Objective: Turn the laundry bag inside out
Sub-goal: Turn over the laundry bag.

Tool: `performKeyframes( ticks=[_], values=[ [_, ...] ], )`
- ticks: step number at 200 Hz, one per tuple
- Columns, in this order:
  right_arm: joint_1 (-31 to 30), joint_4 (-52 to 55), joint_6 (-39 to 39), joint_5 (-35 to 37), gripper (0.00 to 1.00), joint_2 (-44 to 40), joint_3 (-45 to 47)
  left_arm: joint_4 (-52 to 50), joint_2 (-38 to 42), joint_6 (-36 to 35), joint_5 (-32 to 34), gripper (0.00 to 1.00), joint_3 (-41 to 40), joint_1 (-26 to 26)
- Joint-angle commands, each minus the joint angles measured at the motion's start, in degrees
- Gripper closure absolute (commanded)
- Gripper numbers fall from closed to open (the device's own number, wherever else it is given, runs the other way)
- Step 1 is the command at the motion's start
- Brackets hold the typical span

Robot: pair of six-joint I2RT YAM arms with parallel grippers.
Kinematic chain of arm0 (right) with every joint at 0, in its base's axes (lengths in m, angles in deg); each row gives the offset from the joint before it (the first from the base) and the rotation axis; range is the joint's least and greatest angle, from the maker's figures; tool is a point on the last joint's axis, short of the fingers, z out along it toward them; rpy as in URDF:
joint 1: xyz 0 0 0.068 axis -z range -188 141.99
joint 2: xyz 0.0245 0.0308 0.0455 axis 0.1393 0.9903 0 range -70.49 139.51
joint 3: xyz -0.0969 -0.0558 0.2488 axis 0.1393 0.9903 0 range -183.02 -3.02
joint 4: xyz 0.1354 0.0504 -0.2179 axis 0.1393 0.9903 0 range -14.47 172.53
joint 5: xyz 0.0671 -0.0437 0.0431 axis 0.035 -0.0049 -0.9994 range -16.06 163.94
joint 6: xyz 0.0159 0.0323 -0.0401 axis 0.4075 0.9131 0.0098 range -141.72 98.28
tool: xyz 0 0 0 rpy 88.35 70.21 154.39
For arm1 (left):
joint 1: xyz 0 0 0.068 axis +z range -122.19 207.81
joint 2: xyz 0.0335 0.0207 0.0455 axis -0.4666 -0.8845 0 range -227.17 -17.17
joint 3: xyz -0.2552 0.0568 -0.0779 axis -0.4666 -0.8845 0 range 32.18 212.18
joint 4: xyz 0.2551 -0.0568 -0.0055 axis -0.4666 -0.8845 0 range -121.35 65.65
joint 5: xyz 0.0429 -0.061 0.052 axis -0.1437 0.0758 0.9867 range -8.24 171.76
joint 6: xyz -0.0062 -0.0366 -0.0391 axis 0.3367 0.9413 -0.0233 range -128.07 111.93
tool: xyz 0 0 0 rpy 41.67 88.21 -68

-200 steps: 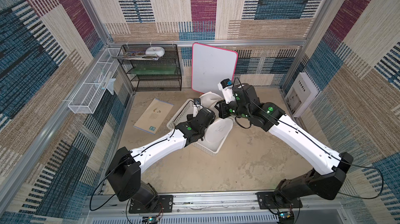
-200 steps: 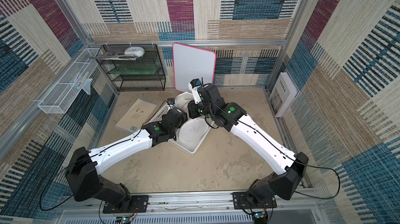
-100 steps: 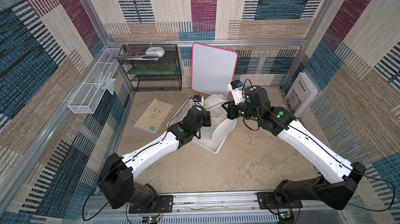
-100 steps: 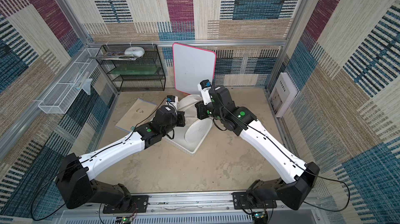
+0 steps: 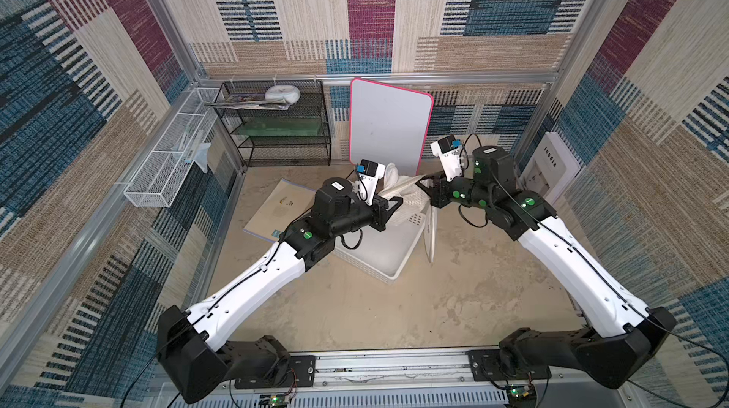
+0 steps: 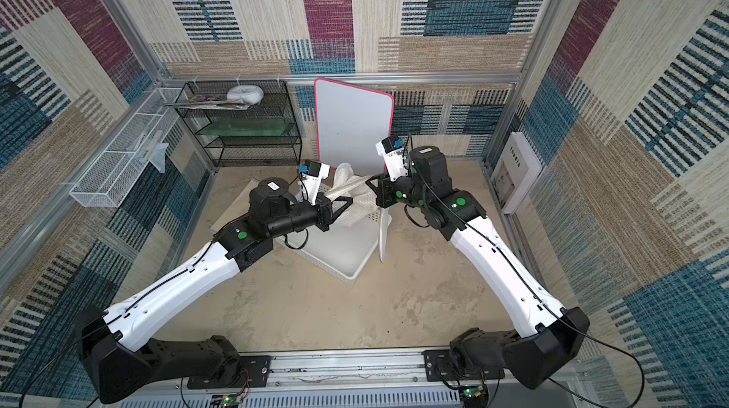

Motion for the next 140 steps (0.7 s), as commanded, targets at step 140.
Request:
performKeyframes(
  ticks=[140],
  values=[
    [2.5,2.6,-14.5,-13.1,0.68,19.5,-12.6,-19.5,-0.7,-22.4,-56.4,1.0,17.6,0.3]
  ],
)
